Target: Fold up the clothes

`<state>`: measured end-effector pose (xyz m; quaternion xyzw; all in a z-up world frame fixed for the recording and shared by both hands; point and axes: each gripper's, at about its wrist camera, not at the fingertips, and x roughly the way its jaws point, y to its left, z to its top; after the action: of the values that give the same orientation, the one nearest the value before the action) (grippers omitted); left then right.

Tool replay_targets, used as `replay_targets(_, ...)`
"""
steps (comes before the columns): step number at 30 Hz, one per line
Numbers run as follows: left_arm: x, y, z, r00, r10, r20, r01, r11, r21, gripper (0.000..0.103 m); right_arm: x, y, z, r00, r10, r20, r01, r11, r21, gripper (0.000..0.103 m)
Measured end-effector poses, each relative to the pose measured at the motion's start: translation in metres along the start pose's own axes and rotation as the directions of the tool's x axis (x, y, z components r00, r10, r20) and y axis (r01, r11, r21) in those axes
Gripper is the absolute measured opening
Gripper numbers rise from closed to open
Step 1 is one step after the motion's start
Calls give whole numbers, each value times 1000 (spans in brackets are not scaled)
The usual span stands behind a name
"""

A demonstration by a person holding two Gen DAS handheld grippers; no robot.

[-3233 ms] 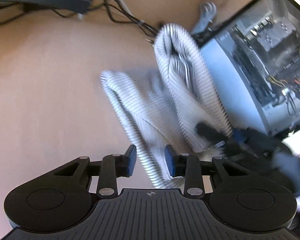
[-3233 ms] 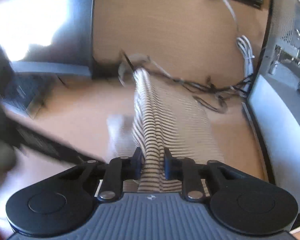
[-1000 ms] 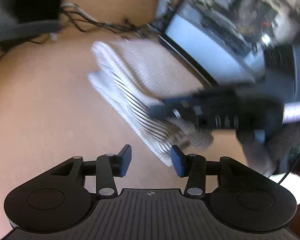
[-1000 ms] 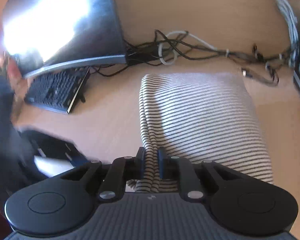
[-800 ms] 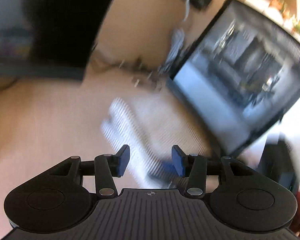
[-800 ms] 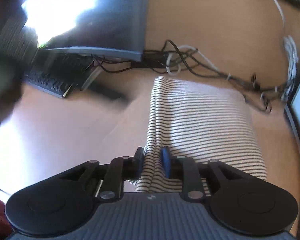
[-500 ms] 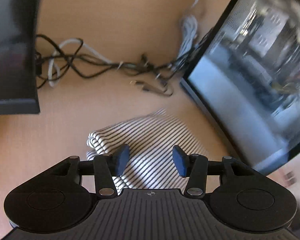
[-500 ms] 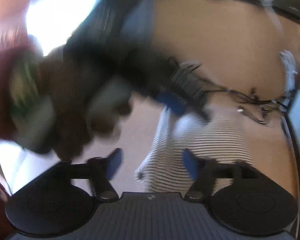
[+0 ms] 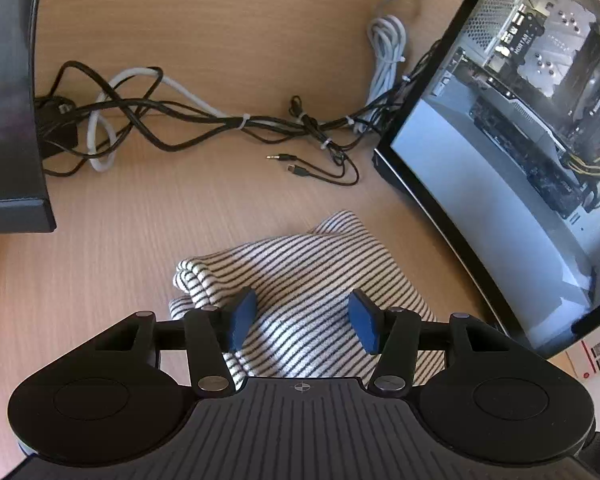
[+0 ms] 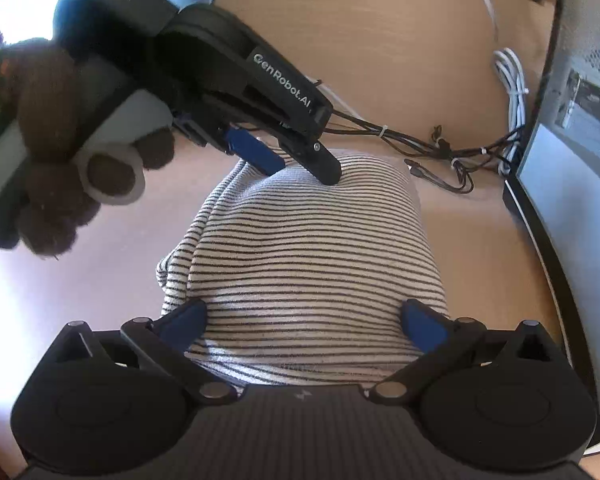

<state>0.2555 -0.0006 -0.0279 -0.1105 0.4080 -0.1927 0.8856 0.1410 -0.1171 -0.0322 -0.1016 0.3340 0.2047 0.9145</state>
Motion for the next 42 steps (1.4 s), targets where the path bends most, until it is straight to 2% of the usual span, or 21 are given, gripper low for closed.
replay_targets(5, 5, -1, 0, 1000, -4, 7, 4, 1000, 3, 59, 3, -8, 2, 1000, 26, -16, -25, 998, 55, 103)
replay_targets(7, 7, 1, 1, 1000, -7, 9, 7, 1000, -3, 61, -2, 4, 6, 998, 41, -39, -39, 998, 54, 103)
replay_targets(9, 8, 2, 2, 1000, -9, 10, 9, 1000, -10, 61, -8, -9, 14, 993, 104, -47, -99, 990, 95, 103)
replay_targets(11, 7, 4, 2, 1000, -11, 12, 11, 1000, -15, 61, -26, -39, 25, 980, 199, 20, -199, 955, 222, 103)
replay_targets(13, 7, 6, 2, 1000, -17, 14, 18, 1000, -25, 61, -44, -70, 36, 962, 249, 115, -273, 901, 337, 103)
replay_targets(15, 7, 5, 1, 1000, -13, 21, 14, 1000, -23, 61, -52, -88, 51, 975, 146, 167, -199, 909, 367, 102)
replay_targets(17, 7, 3, 0, 1000, -3, 26, 4, 1000, -17, 61, -45, -96, 67, 982, 43, 183, -103, 938, 331, 85)
replay_targets(18, 7, 2, -1, 1000, 2, 29, -1, 1000, -15, 61, -34, -98, 75, 984, 14, 176, -69, 947, 314, 81)
replay_targets(20, 4, 0, -2, 999, 14, 34, -14, 1000, -7, 61, -6, -98, 84, 991, 6, 132, -46, 951, 306, 64)
replay_targets(23, -2, -3, -4, 998, 39, 41, -40, 999, 5, 61, 49, -92, 86, 999, -23, -36, 32, 961, 275, 64)
replay_targets(24, -5, -5, -4, 997, 56, 44, -56, 998, 10, 61, 61, -90, 80, 998, -35, -59, 50, 961, 274, 65)
replay_targets(25, -11, -7, -5, 997, 66, 48, -67, 998, 12, 61, 67, -89, 77, 997, -46, -60, 61, 959, 278, 69)
replay_targets(27, -25, -10, -8, 997, 61, 57, -62, 998, 8, 60, 65, -87, 74, 997, -58, -57, 72, 958, 278, 70)
replay_targets(30, -43, -11, -19, 998, -9, 59, 10, 1000, -17, 53, 65, -89, 72, 998, -53, -44, 63, 958, 279, 70)
replay_targets(33, -40, -8, -31, 999, -28, 15, 29, 999, -42, 49, 62, -93, 72, 997, -57, -46, 67, 960, 273, 70)
replay_targets(34, -37, -7, -34, 1000, -21, 7, 21, 999, -38, 45, 60, -94, 72, 997, -68, -47, 77, 964, 256, 70)
replay_targets(38, -32, -5, -34, 1000, -17, 7, 17, 999, -28, 45, 45, -85, 59, 988, -151, -39, 156, 974, 167, 71)
replay_targets(40, -34, -5, -30, 1000, -7, 0, 7, 999, -42, 45, 37, -87, 53, 990, -136, -41, 141, 968, 209, 71)
replay_targets(42, -42, -2, -25, 1000, -4, -1, 4, 997, -76, 46, 20, -101, 46, 998, -62, -21, 66, 943, 326, 72)
